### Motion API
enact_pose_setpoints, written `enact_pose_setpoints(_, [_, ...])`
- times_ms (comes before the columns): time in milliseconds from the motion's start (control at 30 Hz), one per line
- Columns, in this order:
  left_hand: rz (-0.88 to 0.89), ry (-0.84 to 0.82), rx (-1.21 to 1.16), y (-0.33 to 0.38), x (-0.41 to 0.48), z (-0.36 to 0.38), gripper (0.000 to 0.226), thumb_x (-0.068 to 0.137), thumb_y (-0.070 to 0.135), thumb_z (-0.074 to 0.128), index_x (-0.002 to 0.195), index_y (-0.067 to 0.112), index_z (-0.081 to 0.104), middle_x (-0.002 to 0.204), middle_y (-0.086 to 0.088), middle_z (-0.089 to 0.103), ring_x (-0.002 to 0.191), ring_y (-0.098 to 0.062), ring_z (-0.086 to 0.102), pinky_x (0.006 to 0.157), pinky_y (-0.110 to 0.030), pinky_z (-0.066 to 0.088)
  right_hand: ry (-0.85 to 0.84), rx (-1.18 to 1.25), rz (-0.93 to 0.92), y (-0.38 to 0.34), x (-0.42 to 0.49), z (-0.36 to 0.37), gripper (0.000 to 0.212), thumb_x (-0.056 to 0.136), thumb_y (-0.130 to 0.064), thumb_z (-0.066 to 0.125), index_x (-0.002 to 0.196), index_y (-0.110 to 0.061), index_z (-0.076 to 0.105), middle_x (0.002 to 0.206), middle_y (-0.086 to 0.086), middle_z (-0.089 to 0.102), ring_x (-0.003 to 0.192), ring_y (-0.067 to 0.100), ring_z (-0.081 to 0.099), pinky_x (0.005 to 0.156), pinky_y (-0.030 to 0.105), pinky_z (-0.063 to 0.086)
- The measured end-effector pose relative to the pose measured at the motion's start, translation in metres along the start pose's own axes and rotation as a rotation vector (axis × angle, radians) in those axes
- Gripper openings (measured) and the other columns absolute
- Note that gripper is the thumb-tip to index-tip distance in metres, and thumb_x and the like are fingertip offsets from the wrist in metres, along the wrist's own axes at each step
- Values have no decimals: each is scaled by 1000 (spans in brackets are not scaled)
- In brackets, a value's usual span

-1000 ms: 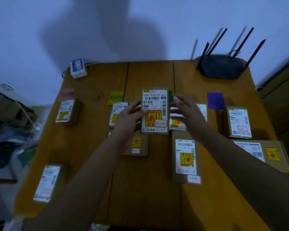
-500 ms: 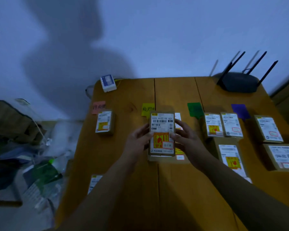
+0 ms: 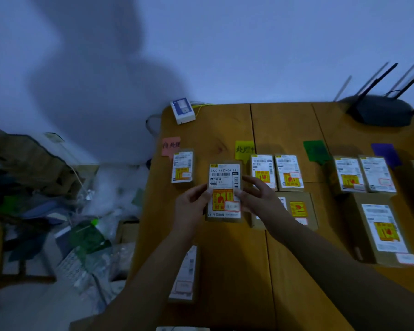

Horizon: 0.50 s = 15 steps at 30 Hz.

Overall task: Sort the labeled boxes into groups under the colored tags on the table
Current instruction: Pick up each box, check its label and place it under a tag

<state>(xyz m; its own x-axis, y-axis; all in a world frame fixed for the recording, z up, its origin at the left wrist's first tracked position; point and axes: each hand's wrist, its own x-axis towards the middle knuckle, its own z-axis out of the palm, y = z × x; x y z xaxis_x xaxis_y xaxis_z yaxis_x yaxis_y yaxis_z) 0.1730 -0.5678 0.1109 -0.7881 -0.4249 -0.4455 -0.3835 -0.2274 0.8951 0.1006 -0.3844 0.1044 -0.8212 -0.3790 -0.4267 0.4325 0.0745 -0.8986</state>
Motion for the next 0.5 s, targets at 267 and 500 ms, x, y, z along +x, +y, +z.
enact_pose_setpoints(267, [-59,140,113,-50,42,-63,34,99,23,66,132,15,67,92,10,77,77,-4,77,64,-23,62,27,-240,95,55,49,76,57,98,-34,73,150,-21,54,147,3,61,128,23,63,107,49,55])
enact_pose_setpoints(500, [-205,203,140,-88,80,-89,34,102,22,61,135,14,64,91,7,75,67,-3,76,52,-16,56,-7,-352,194,92,83,117,51,105,-26,63,153,-14,51,149,9,62,131,29,63,110,51,53])
